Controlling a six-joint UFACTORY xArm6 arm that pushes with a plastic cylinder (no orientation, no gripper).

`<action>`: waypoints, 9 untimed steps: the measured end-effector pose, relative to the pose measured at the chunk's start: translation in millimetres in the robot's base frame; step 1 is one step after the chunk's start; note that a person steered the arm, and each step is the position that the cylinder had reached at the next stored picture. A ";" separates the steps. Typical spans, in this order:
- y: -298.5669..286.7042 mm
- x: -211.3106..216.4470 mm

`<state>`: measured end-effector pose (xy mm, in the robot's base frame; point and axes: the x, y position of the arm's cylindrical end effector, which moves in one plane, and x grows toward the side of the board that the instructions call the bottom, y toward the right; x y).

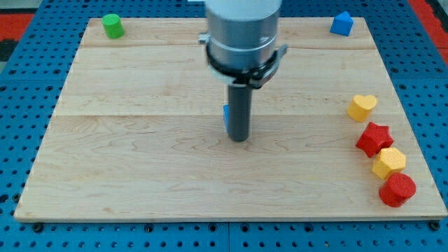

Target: Push the blue cube horizontal left to the yellow heart

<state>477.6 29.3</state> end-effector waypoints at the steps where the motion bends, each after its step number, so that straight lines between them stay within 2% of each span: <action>1: 36.0 -29.9; 2: 50.1 -36.7; 3: 51.6 25.4; 4: 25.8 88.3; 5: -12.6 97.9; 7: -46.8 64.6; 9: -51.9 46.5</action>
<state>524.0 -22.6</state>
